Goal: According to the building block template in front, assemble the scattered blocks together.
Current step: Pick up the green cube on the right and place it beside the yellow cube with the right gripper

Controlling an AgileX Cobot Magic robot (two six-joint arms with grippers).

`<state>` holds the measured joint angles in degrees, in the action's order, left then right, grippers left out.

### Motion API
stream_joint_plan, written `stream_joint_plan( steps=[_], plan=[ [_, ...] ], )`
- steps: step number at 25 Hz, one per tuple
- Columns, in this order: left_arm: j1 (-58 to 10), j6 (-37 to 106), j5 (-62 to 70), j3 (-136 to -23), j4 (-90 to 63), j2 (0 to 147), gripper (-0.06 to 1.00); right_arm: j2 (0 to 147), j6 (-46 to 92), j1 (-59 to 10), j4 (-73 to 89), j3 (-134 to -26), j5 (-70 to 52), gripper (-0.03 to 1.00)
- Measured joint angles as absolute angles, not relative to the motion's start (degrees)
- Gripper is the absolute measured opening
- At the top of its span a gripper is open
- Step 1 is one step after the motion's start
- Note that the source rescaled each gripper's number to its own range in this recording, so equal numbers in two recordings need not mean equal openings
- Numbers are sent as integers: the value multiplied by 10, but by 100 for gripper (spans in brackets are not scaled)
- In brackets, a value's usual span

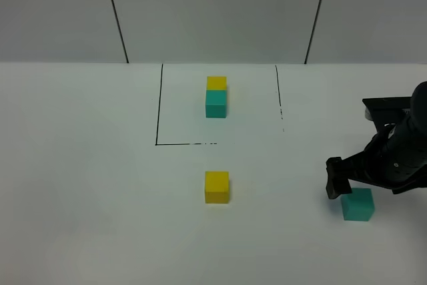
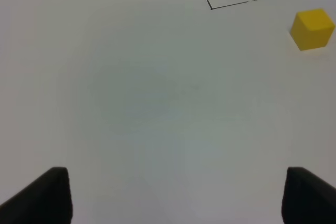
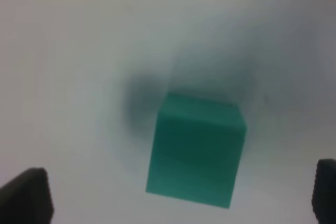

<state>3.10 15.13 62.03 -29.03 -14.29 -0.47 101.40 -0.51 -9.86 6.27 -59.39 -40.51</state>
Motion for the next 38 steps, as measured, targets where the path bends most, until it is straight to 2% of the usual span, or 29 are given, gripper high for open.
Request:
stream_joint_plan(
  steps=[13,26,28,29,31,34,35,38],
  plan=[
    [31,152,620,-290,-143,-5,80,1092,-26,-99,62,-594,-364,100],
    [31,152,620,-290,-143,-5,79,1099,-28,-99,61,-594,-365,100],
    [31,152,620,-290,-143,-5,79,1102,-28,-99,60,-594,-366,97],
    [31,152,620,-290,-143,-5,79,1102,-28,-99,60,-594,-367,90],
    [31,152,620,-290,-143,-5,79,1103,-28,-99,60,-594,-367,68],
    [31,152,620,-290,-143,-5,79,1103,-28,-99,60,-594,-366,11],
    [31,152,620,-290,-143,-5,79,1103,-29,-99,60,-594,-365,0],
    [31,152,620,-290,-143,-5,79,1103,-29,-99,60,-594,-365,2]
  ],
)
